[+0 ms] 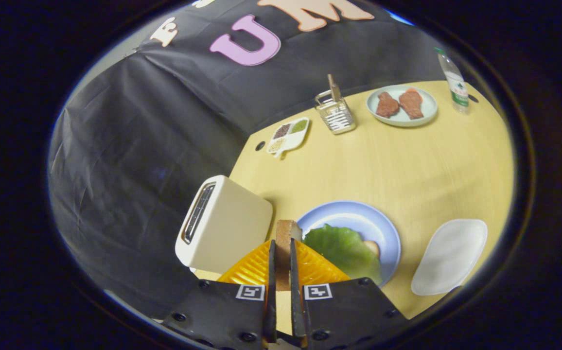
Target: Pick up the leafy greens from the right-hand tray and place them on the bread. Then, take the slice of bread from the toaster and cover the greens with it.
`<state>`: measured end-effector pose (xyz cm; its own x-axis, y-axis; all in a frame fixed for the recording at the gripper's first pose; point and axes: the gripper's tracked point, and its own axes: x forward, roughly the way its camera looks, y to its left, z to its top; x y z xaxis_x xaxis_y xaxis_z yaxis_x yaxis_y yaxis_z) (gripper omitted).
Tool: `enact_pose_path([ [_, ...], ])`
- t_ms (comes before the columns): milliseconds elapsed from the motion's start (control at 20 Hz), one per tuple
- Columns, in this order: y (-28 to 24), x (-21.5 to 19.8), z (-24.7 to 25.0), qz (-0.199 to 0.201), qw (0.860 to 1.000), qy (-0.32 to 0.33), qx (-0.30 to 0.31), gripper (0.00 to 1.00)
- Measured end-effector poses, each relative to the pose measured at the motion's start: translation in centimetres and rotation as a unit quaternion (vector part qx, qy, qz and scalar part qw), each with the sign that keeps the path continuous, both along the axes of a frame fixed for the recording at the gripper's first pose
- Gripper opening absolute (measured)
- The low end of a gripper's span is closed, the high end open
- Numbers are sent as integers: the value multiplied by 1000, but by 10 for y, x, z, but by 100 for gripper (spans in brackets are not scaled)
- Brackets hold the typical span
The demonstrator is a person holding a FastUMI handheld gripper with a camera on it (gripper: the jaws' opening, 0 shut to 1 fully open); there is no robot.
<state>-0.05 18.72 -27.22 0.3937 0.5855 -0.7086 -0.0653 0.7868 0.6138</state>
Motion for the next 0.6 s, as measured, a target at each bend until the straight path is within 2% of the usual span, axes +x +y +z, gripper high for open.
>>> enact_pose_path([
  [50, -8, 0, -9, -5, 1000, 4, -6, 15],
  [150, -21, 1, -19, -12, 1000, 8, -21, 29],
  [300, -34, -8, -34, -1, 999, 19, -50, 51],
  [450, -42, -17, -34, 17, 997, 8, -69, 72],
  [600, -51, -18, -28, 19, 997, -9, -73, 93],
])
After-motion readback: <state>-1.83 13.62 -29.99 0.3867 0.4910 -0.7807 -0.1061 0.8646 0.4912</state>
